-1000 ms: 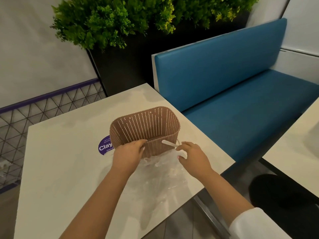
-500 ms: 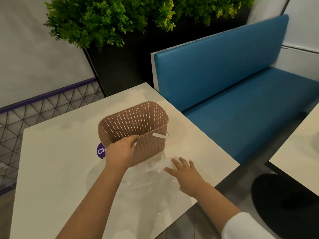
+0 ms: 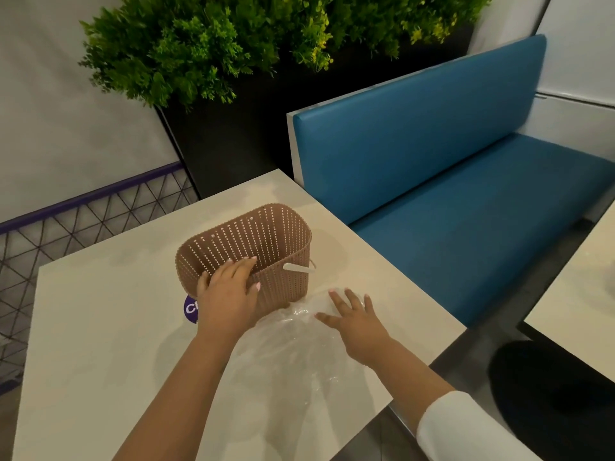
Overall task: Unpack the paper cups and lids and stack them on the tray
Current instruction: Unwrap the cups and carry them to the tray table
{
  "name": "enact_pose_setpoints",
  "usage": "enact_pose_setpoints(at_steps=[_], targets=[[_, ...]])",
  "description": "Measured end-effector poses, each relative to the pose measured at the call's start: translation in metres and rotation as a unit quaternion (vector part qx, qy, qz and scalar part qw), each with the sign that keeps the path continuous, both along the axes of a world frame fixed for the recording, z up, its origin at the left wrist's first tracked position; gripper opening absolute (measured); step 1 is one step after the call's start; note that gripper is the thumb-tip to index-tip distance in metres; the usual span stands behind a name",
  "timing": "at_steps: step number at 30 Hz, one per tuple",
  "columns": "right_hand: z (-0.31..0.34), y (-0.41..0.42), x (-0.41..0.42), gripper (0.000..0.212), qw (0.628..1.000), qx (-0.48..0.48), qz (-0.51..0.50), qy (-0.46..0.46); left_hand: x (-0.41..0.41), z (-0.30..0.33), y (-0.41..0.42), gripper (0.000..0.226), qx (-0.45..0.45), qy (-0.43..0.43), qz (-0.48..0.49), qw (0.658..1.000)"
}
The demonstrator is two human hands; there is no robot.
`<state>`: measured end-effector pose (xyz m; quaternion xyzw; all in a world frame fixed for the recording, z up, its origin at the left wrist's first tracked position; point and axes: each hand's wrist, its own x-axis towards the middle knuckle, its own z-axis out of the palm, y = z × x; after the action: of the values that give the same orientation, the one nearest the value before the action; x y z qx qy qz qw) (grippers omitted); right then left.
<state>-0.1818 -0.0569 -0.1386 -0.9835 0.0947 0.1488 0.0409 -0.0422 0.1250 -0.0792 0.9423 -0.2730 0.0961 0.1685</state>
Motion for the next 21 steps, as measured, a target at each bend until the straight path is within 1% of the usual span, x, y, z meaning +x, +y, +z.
enact_pose_setpoints(at_steps=[2, 4, 7, 9, 11, 14, 17, 21], targets=[[0.008, 0.000, -0.003, 0.083, 0.999, 0.026, -0.004, -0.023, -0.006, 0.003, -0.005, 0.043, -0.027, -0.048, -0.041, 0.998], [0.020, 0.000, -0.006, 0.082, 0.996, 0.061, -0.017, -0.063, -0.015, 0.011, -0.015, 0.041, -0.066, -0.072, -0.071, 0.993], [0.046, -0.004, -0.018, 0.066, 0.975, 0.126, -0.065, -0.171, -0.030, 0.029, -0.034, 0.038, -0.125, -0.083, -0.112, 0.982], [0.067, -0.010, -0.032, 0.054, 0.947, 0.165, -0.110, -0.254, -0.041, 0.041, -0.050, 0.036, -0.151, -0.082, -0.151, 0.974], [0.089, -0.017, -0.050, 0.048, 0.922, 0.178, -0.147, -0.311, -0.054, 0.052, -0.068, 0.036, -0.170, -0.080, -0.195, 0.963], [0.115, -0.030, -0.081, 0.048, 0.885, 0.179, -0.200, -0.380, -0.078, 0.067, -0.100, 0.042, -0.205, -0.042, -0.243, 0.947], [0.133, -0.047, -0.113, 0.054, 0.853, 0.170, -0.235, -0.434, -0.105, 0.077, -0.131, 0.050, -0.262, -0.003, -0.293, 0.920], [0.148, -0.071, -0.160, 0.055, 0.816, 0.146, -0.274, -0.487, -0.144, 0.087, -0.170, 0.049, -0.297, 0.029, -0.358, 0.885]])
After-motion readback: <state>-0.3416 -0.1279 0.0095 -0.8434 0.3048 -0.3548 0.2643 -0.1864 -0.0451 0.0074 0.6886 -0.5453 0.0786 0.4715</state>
